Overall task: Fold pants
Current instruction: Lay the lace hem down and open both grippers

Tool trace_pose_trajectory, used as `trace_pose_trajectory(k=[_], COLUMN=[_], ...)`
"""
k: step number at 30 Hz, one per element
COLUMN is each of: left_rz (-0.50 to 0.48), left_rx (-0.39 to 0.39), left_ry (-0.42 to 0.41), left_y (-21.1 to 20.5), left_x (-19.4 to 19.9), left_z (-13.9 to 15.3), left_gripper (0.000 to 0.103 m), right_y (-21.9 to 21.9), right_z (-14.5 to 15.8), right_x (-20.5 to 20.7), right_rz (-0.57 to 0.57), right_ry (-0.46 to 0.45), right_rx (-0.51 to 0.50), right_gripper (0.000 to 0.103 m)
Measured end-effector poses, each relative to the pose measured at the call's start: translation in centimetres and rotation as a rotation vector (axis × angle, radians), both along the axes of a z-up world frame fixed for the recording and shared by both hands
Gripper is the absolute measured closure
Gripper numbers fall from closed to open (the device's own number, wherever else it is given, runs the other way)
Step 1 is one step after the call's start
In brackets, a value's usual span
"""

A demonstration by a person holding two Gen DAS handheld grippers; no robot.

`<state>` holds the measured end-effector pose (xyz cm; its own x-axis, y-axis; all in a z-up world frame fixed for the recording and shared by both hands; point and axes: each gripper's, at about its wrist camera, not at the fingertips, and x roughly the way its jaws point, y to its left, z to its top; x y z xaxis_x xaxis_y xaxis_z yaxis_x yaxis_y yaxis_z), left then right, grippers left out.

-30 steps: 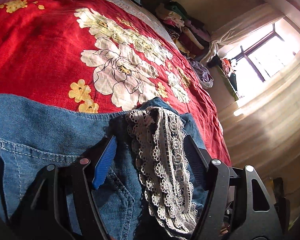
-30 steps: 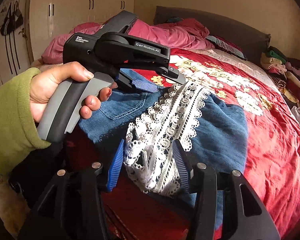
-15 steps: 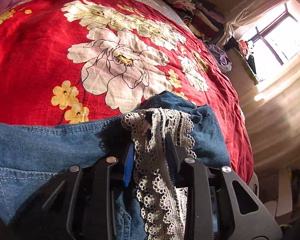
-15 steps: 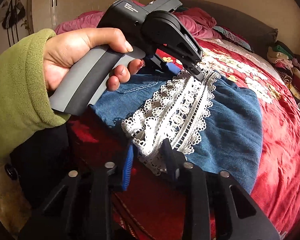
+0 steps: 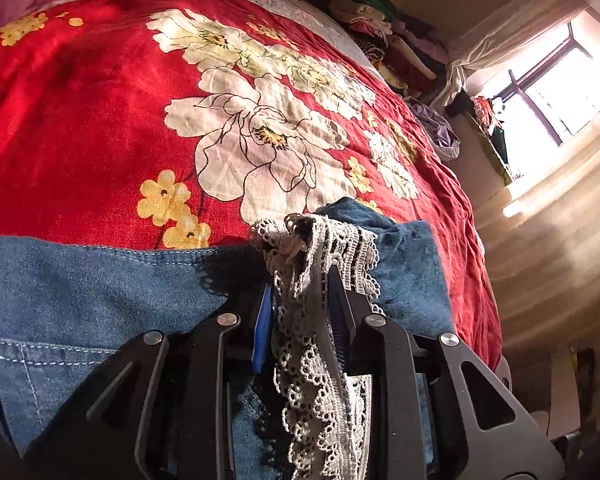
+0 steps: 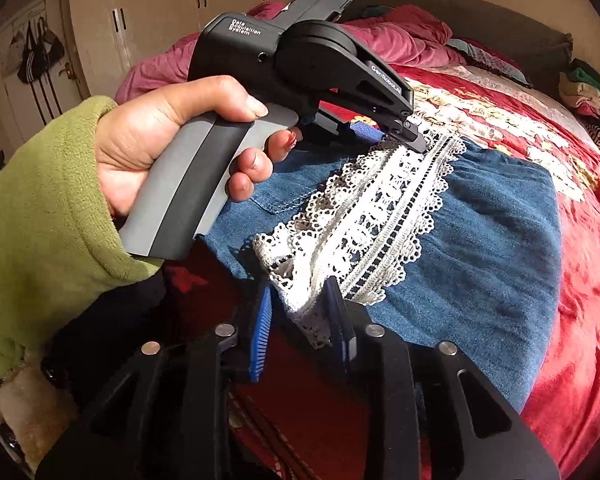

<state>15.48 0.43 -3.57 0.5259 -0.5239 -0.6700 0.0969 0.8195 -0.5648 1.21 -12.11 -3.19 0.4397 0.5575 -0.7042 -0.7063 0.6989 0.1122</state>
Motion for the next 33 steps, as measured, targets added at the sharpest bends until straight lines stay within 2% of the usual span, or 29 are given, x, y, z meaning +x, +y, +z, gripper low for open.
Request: trace_pose_trajectory(k=[1,2,3,5,8,10,15,17,20,23,24,25,26,27,31,32,33], left_rz=[0.001,0.003,0.007,0.008,0.019,0.021,-0.012,-0.019,-0.024,-0.020,-0.021,-0.019,-0.035,-0.051,-0.075,-0.079,-0.085], left_rx=[-0.002,0.008,0.021,0.040,0.059,0.044,0.045,0.044,0.060,0.103,0.134,0.155,0.153,0.141,0.163,0.192,0.237], left_ry=[-0.009,-0.023,-0.042,-0.067,-0.078,-0.070,-0.034,-0.014,0.013,0.018,0.015,0.014,0.022,0.034,0.010,0.003,-0.001], left_y=[0.2,0.3,0.5,0.9,1.7,2.1,1.2,0.4,-0.8,-2.0,-2.4,-2.8,-3.1,-3.3,-3.5,-3.6,-3.8], left_x=[-0.5,-1.1,-1.9,-3.7,-6.6,-8.6,-11.9,-13.0,-13.6,-13.2,-13.1,-13.0,-12.8,-12.8,-13.9,-14.1,-14.1], left_z=[0.4,0.9,1.5,2.2,2.8,2.9,2.3,1.6,0.7,0.4,0.3,0.1,-0.2,-0.4,0.8,0.9,0.7], left_gripper=[0.075,0.064,0.062,0.062,0.060,0.058,0.048,0.046,0.039,0.039,0.041,0.048,0.082,0.092,0.092,0.092,0.087], right_y=[-0.5,-1.2,-2.0,-3.7,-6.2,-7.8,-11.2,-11.6,-11.7,-11.1,-11.0,-10.9,-10.8,-10.7,-11.1,-11.1,-11.1], right_z=[0.4,0.9,1.3,2.2,2.9,2.9,1.6,1.2,0.4,-0.1,-0.2,-0.5,-0.8,-1.1,-1.4,-1.5,-1.6], right_x=[0.0,0.0,-0.2,-0.5,-0.4,0.2,1.1,0.8,1.2,1.2,1.1,1.1,1.1,1.0,0.9,0.9,0.9], right_rz=[-0.001,-0.002,-0.009,-0.033,-0.104,-0.160,-0.318,-0.337,-0.333,-0.321,-0.321,-0.318,-0.318,-0.318,-0.320,-0.317,-0.317], right_ry=[0.007,0.010,0.001,-0.026,-0.062,-0.072,-0.033,-0.021,0.002,0.011,0.012,0.011,0.011,0.010,0.015,0.013,0.014], right_rx=[0.018,0.037,0.050,0.066,0.040,0.017,-0.003,-0.014,-0.017,-0.025,-0.031,-0.038,-0.048,-0.060,-0.068,-0.074,-0.075], right_gripper=[0.073,0.072,0.071,0.066,0.066,0.066,0.063,0.057,0.055,0.054,0.054,0.054,0.054,0.054,0.054,0.054,0.054])
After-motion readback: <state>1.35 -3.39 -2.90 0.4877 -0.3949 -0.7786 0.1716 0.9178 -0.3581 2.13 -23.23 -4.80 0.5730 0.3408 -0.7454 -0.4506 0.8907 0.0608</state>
